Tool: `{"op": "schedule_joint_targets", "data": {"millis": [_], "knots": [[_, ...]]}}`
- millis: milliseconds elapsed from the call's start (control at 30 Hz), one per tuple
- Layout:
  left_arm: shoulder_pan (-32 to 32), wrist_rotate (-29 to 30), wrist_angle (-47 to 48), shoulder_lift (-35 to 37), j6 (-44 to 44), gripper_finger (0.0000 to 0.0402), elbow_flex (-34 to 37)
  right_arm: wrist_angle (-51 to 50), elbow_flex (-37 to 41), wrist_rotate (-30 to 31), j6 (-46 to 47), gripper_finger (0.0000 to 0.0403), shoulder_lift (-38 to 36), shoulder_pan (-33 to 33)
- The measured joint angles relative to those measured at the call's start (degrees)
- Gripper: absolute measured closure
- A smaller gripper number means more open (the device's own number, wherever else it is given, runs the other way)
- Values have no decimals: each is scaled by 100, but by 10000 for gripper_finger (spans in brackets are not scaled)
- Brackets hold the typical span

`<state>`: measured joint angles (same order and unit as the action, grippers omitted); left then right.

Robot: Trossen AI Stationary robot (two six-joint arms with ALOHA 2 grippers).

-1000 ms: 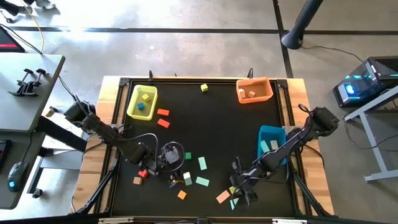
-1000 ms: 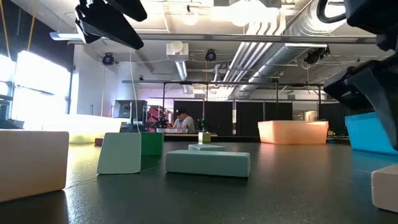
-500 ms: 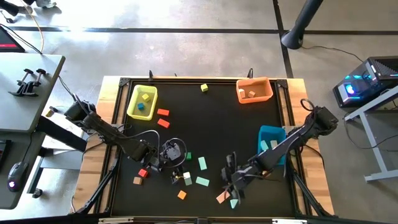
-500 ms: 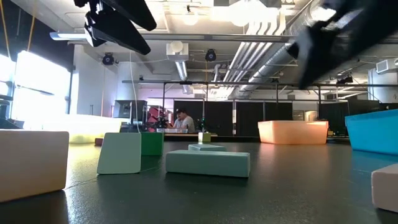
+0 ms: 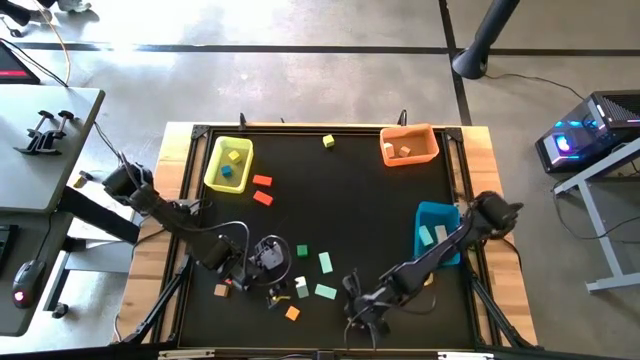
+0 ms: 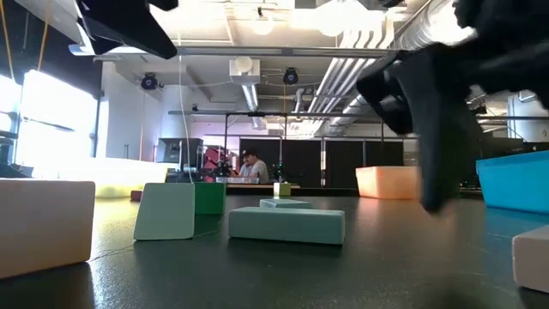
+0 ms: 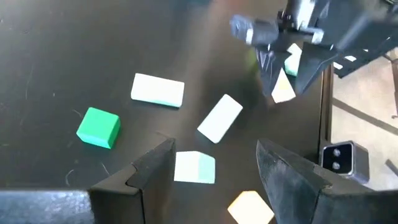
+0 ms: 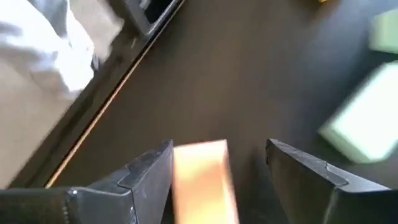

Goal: Sort blocks by size
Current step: Put the pink rectangle block into the blue bin

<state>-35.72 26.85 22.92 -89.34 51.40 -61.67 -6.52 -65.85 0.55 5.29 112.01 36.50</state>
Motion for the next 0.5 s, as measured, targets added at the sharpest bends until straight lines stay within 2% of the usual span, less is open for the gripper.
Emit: {"op": "schedule_joint_targets", "data": {"millis": [233, 500], "knots": [[-28, 99, 1, 0, -2, 190, 0, -625, -467, 141, 270, 168, 568, 91], [-25, 205, 0, 0, -4, 190, 0, -894, -454, 389, 545, 267, 489, 65]]}}
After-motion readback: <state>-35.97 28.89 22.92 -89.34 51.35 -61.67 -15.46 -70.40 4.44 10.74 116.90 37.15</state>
